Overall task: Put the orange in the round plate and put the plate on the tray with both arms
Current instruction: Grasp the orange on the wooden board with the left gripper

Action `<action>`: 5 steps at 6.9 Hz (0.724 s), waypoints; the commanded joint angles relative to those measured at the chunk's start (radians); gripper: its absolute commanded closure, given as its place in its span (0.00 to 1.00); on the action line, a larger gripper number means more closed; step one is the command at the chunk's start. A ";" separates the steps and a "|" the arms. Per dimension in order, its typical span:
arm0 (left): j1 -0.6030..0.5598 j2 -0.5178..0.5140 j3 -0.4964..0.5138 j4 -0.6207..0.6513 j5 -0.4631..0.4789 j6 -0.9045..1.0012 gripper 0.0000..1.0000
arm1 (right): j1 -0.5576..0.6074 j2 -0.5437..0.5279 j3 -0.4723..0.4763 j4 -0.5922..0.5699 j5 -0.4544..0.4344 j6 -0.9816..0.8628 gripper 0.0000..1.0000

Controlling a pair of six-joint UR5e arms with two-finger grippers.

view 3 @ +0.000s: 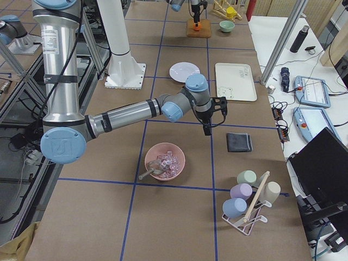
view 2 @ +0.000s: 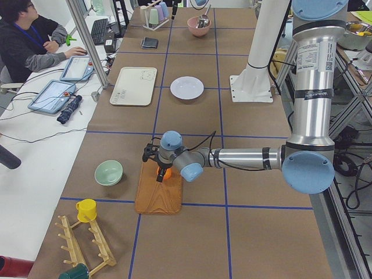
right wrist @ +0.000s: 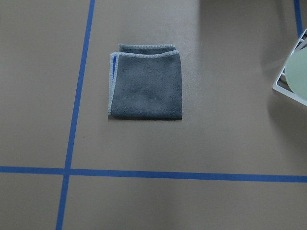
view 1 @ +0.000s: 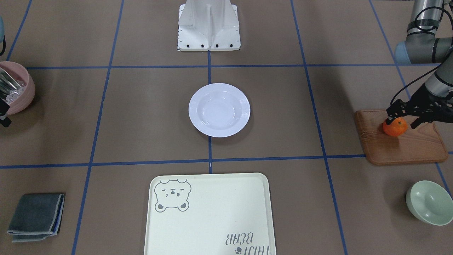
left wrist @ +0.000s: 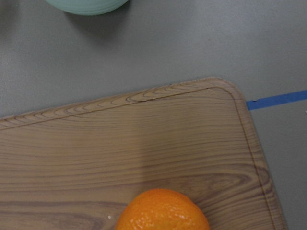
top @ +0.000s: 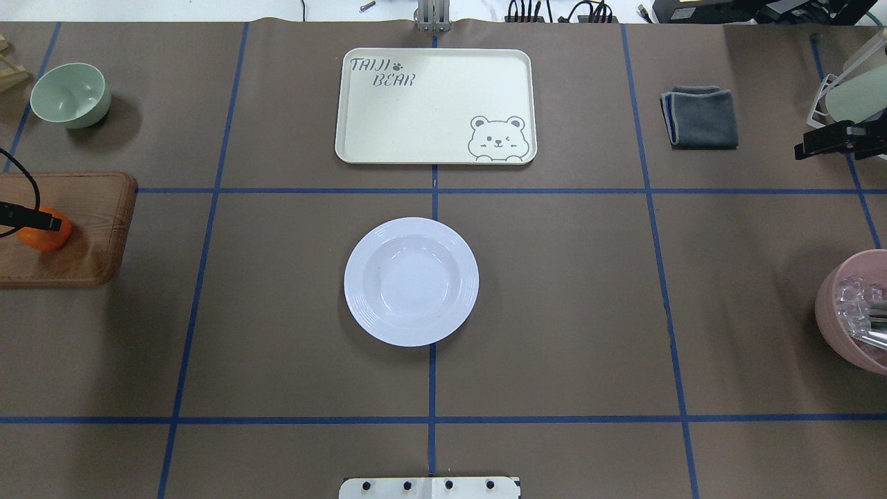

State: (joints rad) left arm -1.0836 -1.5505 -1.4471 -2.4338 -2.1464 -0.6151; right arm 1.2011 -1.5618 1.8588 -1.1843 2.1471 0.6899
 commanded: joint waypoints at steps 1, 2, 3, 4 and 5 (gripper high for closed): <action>0.069 -0.014 0.022 -0.008 0.069 0.000 0.02 | 0.000 -0.001 -0.001 0.000 -0.001 -0.001 0.00; 0.086 -0.020 0.022 -0.008 0.074 0.000 0.06 | 0.000 -0.003 -0.001 0.000 -0.001 -0.001 0.00; 0.086 -0.020 0.021 -0.008 0.074 0.002 0.55 | 0.000 -0.003 -0.001 0.000 -0.001 -0.001 0.00; 0.086 -0.022 0.016 -0.008 0.072 0.005 1.00 | 0.000 -0.003 -0.001 0.000 -0.001 -0.001 0.00; 0.086 -0.023 -0.001 -0.008 0.065 0.003 1.00 | 0.000 -0.003 -0.003 0.000 -0.001 -0.001 0.00</action>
State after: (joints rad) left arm -0.9982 -1.5720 -1.4336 -2.4420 -2.0760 -0.6121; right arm 1.2011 -1.5646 1.8572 -1.1842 2.1461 0.6888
